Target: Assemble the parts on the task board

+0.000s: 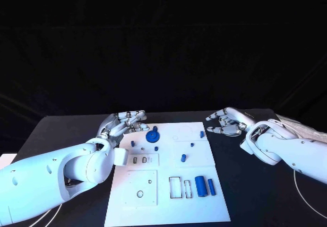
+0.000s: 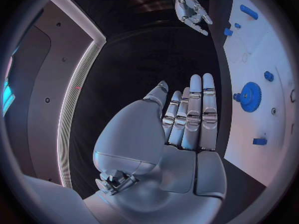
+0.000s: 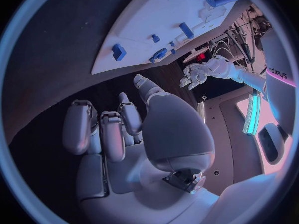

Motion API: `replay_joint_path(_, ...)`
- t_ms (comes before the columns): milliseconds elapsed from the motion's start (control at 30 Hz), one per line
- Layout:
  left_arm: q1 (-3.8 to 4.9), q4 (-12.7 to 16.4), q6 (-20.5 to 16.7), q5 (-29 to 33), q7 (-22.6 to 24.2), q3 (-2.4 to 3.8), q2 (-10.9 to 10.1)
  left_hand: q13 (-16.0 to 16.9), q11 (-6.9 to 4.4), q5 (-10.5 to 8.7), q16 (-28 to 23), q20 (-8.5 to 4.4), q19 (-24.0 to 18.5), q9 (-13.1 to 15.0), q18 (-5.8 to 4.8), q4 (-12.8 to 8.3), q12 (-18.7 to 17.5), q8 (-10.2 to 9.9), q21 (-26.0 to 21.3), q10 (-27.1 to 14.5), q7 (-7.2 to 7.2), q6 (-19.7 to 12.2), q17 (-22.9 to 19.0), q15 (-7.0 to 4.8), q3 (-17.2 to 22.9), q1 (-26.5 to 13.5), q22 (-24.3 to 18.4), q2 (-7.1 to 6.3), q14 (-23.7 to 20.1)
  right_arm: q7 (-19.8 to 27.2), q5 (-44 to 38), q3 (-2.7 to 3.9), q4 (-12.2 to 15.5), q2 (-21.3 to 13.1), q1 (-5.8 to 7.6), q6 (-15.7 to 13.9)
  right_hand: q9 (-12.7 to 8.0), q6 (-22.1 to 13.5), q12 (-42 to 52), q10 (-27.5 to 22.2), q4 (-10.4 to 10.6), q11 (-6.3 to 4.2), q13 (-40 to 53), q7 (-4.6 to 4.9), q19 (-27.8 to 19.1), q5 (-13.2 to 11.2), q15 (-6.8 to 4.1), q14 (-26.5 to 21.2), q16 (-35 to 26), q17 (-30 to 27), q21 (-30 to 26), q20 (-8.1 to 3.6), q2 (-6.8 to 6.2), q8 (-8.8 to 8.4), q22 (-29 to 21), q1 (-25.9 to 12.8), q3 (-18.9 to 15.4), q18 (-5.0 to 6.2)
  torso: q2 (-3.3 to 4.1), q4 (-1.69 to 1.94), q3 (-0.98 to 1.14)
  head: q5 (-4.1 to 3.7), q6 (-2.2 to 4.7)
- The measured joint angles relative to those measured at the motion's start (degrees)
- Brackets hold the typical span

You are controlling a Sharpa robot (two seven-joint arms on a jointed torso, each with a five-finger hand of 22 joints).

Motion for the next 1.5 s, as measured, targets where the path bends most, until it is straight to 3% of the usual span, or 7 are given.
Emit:
replay_joint_path(433, -0.22, -0.25, 0.08, 0.0, 0.12, -0.02, 0.11, 0.0, 0.0, 0.0, 0.0, 0.0, 0.0, 0.0, 0.0, -0.16, 0.0, 0.0, 0.0, 0.0, 0.0, 0.0, 0.08, 0.0, 0.16, 0.0, 0.0, 0.0, 0.0, 0.74, 0.78, -0.05, -4.38, 3.18, -1.15, 1.9, -0.17, -0.27, -0.45, 0.0, -0.39, 0.0, -0.62, 0.27, 0.0, -0.24, 0.0, 0.0, -0.01, -0.01, 0.0, 0.0, -0.23, -0.29, -0.33, 0.23, -0.39, 0.0, 0.12, 0.28, 0.09, -0.34, -0.41)
replay_joint_path(900, -0.24, -0.27, 0.08, 0.0, 0.15, -0.02, 0.33, 0.01, 0.0, 0.0, 0.0, 0.0, 0.0, 0.0, 0.0, -0.15, 0.0, 0.0, 0.0, 0.0, 0.0, 0.0, 0.06, 0.0, 0.15, 0.0, 0.01, 0.0, 0.0, 0.55, -0.12, -0.04, -5.67, 4.95, -2.15, 2.97, -0.09, -0.27, -0.45, -0.01, -0.55, 0.0, -0.43, 0.27, -0.01, -0.24, 0.0, 0.0, -0.02, -0.02, 0.0, 0.0, -0.23, -0.28, -0.33, 0.22, -0.55, 0.0, 0.16, 0.31, 0.1, -0.18, -0.78)
replay_joint_path(1133, -0.24, -0.27, 0.07, 0.0, 0.15, -0.02, 0.31, 0.01, 0.0, 0.0, 0.0, 0.0, 0.0, 0.0, -0.01, -0.15, 0.0, 0.0, 0.0, 0.0, 0.0, 0.0, 0.06, 0.0, 0.15, 0.0, 0.01, 0.0, 0.0, 0.39, -0.91, -0.05, -5.91, 5.28, -2.46, 3.48, 0.03, 0.29, -0.45, -0.01, -0.55, 0.0, -0.31, -0.07, -0.01, -0.24, 0.0, 0.0, -0.04, -0.02, -0.01, 0.0, -0.22, 0.0, -0.33, 0.24, -0.55, 0.0, 0.16, 0.31, 0.1, 0.46, -0.85)
replay_joint_path(1500, -0.25, -0.23, 0.07, 0.0, 0.14, -0.02, 0.32, 0.01, 0.0, 0.0, 0.0, 0.0, 0.0, 0.0, 0.0, -0.15, 0.0, 0.0, -0.22, 0.0, 0.0, 0.0, 0.13, 0.0, 0.15, 0.0, -0.04, 0.0, 0.0, -0.32, -1.74, -0.05, -6.72, 5.96, -2.56, 3.7, 0.23, 2.05, 0.08, 0.52, -0.87, -0.52, 0.47, -0.41, -0.01, -1.25, 0.0, 0.0, -0.05, -0.03, -0.01, 0.0, 1.07, 0.89, -0.02, 1.29, -0.23, 0.0, 0.16, 0.25, 0.11, 0.52, -0.92)
